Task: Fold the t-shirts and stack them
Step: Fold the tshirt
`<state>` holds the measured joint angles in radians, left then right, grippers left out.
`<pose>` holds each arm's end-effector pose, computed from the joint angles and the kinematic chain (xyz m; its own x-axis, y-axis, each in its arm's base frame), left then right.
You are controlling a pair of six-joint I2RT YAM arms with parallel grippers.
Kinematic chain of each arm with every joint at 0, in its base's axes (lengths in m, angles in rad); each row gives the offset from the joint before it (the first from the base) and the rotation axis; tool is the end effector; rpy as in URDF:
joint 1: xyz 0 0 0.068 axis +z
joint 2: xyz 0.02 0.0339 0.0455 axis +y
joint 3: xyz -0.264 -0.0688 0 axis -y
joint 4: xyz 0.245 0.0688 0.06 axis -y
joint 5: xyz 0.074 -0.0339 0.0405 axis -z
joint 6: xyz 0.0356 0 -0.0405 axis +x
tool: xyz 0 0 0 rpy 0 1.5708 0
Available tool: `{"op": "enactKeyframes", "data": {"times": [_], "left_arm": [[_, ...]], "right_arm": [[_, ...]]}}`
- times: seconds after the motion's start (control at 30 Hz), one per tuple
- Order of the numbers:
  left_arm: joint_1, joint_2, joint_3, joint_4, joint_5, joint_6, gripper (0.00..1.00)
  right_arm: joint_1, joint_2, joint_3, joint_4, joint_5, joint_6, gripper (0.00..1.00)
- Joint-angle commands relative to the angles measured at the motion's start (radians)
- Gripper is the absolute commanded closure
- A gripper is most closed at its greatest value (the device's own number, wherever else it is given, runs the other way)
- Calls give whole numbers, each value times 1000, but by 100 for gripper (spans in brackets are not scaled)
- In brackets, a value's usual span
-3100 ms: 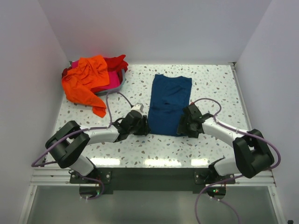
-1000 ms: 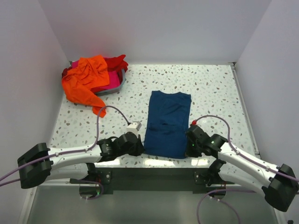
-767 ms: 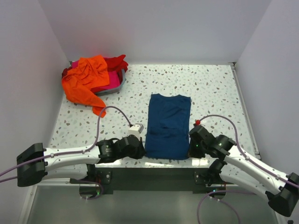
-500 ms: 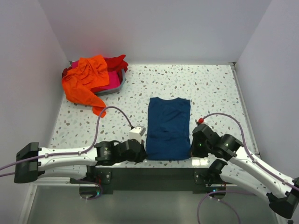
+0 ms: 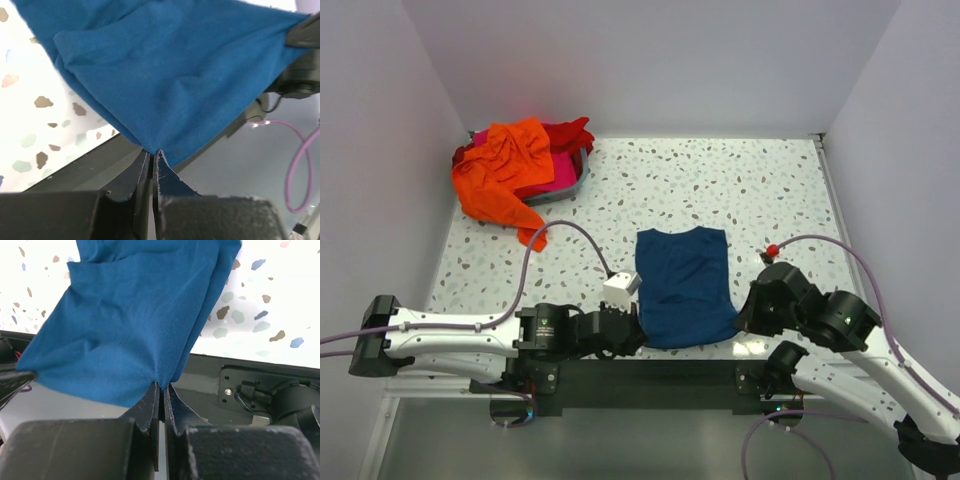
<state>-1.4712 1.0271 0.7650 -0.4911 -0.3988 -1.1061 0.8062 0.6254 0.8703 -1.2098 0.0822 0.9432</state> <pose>0.0350 -0.2111 0.2608 -0.8250 -0.0289 -0.5644 0.3375 0.7758 -0.5331 0.0654 0.0640 0.2957 -0.8901 0.2374 -0.3890 0.0573 0.9051 0.4213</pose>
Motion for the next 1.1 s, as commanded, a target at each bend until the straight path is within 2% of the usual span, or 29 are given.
{"op": "enactKeyframes", "data": {"times": [0.0, 0.17, 0.33, 0.67, 0.87, 1.07], "left_arm": [[-23, -2, 80, -26, -83, -35, 100], [-5, 57, 161, -15, -121, 35, 100], [148, 87, 183, 42, -48, 140, 100], [298, 156, 208, 124, 34, 291, 100], [388, 160, 200, 160, 81, 339, 100], [465, 212, 214, 207, 152, 383, 100]], "right_arm": [[4, -9, 48, -50, 27, 19, 100], [4, 34, 79, -25, 83, -10, 100], [4, 120, 165, 18, 235, -38, 100], [-27, 355, 279, 101, 410, -136, 100], [-180, 410, 305, 194, 331, -251, 100], [-246, 517, 352, 253, 304, -326, 100]]}}
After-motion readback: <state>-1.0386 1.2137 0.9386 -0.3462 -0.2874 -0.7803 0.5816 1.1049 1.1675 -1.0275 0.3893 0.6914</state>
